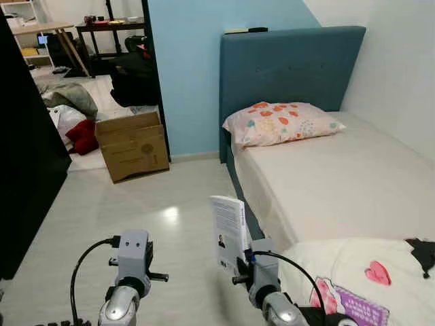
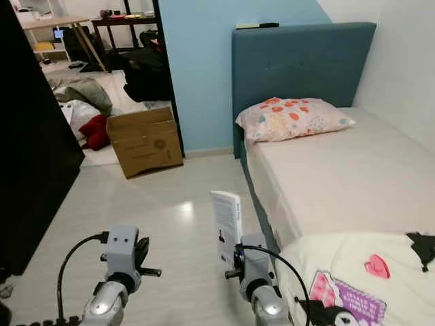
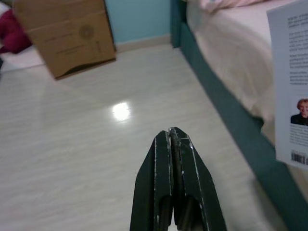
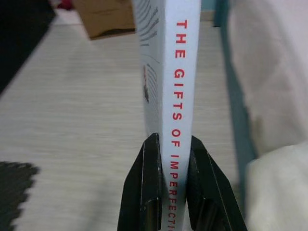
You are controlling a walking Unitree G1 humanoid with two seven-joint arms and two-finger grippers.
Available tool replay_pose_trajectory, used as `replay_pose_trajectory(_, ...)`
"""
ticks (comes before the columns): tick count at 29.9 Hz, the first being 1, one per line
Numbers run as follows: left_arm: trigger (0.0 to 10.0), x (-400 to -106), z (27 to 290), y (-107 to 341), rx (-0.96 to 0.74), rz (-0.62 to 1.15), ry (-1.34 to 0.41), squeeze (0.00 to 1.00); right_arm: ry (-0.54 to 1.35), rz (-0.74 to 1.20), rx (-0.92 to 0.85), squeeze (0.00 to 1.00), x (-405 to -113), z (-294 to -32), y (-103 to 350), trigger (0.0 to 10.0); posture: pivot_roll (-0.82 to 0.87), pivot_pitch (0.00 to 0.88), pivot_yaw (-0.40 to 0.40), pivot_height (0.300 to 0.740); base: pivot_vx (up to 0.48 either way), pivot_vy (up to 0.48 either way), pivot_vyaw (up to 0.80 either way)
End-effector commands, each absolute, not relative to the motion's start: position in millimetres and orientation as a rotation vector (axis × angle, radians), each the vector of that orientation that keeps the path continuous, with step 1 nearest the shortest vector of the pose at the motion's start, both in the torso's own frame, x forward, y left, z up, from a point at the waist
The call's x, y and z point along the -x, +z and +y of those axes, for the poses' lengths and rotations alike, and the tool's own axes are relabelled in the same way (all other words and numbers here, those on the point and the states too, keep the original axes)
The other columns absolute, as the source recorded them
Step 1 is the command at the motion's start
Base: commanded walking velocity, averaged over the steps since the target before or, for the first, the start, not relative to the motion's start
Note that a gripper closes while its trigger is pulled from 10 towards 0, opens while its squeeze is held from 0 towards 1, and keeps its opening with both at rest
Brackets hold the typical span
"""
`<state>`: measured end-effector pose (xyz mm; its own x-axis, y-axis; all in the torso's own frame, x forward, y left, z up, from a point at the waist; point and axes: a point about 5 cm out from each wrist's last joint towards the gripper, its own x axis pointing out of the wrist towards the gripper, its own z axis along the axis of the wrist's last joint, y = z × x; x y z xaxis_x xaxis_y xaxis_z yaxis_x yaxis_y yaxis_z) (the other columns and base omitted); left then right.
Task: Clean up the room
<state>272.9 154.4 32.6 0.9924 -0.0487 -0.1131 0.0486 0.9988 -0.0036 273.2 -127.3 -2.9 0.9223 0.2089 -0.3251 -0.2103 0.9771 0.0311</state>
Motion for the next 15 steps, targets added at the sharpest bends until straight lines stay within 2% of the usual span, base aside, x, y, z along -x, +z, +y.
replay_pose_trajectory(1, 10.0, -269.8, 159.3, 29.2, -0.011, 0.124, -0.04, 0.0, 0.202, 0.303, -0.019, 0.0, -276.7, -125.4, 2.0, 10.0, 0.03, 0.021, 0.023, 0.74, 0.36, 0.0, 0.0)
replay_pose_trajectory(3, 10.0, -270.0, 159.4, 29.3, -0.012, 0.124, -0.041, 0.0, 0.202, 0.304, -0.021, 0.0, -276.6, -125.4, 1.9, 10.0, 0.03, 0.021, 0.023, 0.74, 0.36, 0.0, 0.0)
replay_pose_trajectory(10, 10.0, -270.8, 159.7, 29.7, -0.015, 0.123, -0.043, 0.0, 0.203, 0.304, -0.028, 0.0, -276.3, -125.1, 1.7, 10.0, 0.03, 0.012, 0.025, 0.74, 0.362, 0.0, -0.78)
replay_pose_trajectory(15, 10.0, -270.8, 160.4, 30.0, -0.017, 0.122, -0.042, 0.0, 0.202, 0.303, -0.02, 0.0, -277.5, -124.3, 2.3, 10.0, 0.03, 0.009, 0.024, 0.74, 0.36, 0.0, 0.0)
